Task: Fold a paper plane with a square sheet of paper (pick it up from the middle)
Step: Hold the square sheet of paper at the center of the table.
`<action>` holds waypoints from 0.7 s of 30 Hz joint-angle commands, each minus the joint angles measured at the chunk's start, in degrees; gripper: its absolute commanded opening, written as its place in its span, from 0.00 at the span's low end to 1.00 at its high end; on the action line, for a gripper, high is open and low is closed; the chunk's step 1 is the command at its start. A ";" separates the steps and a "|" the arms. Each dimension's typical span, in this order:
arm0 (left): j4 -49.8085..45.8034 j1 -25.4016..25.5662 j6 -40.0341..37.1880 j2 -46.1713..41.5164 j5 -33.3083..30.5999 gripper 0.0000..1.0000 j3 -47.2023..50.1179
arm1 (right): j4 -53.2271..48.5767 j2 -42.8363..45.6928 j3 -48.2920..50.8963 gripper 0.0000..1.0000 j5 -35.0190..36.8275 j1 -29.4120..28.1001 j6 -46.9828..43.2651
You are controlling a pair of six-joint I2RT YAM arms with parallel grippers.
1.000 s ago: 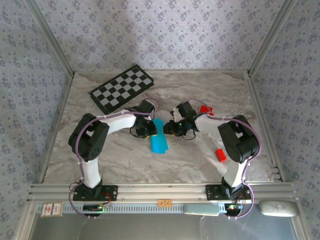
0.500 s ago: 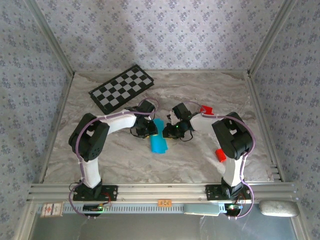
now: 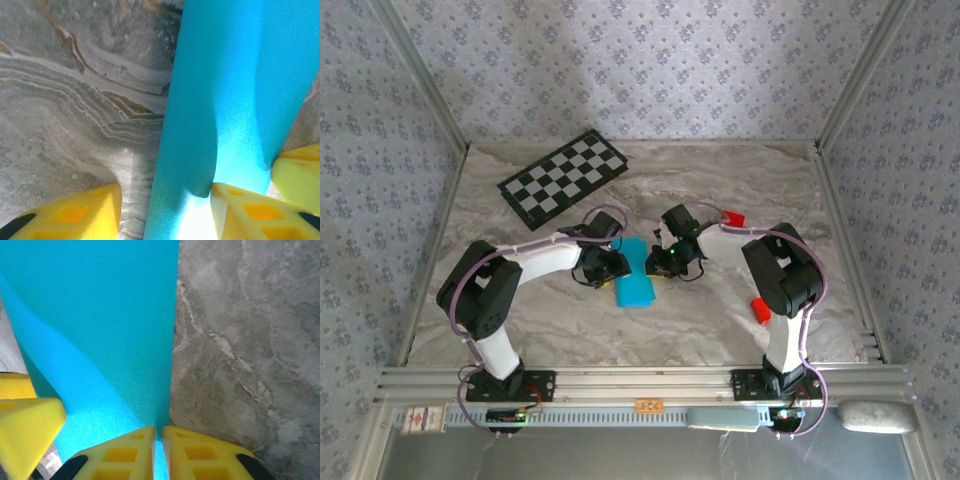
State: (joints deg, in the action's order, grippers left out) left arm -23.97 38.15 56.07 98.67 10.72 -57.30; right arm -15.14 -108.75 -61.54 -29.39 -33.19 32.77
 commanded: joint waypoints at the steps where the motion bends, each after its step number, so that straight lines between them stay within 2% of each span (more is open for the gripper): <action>1: 1.05 0.71 0.82 0.79 0.33 0.49 -0.18 | -3.35 -3.23 0.61 0.17 1.64 -0.32 1.36; 6: -3.17 1.00 1.82 2.90 -3.71 0.45 -1.33 | 0.41 0.54 1.14 0.20 -2.12 0.96 2.78; 12: -5.37 0.96 6.14 3.70 -6.94 0.44 -0.68 | 5.64 8.39 4.14 0.32 -3.83 4.08 6.99; 16: -4.37 0.96 9.28 3.51 -7.02 0.46 0.97 | 7.30 12.25 7.47 0.34 -2.81 6.52 7.40; 21: -2.26 0.78 11.71 2.04 -6.99 0.46 2.46 | 7.57 11.86 9.54 0.34 -3.28 8.14 6.56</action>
State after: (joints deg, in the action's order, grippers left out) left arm -24.16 39.13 65.19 99.81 7.60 -57.63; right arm -7.57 -96.53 -53.74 -32.36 -25.41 39.05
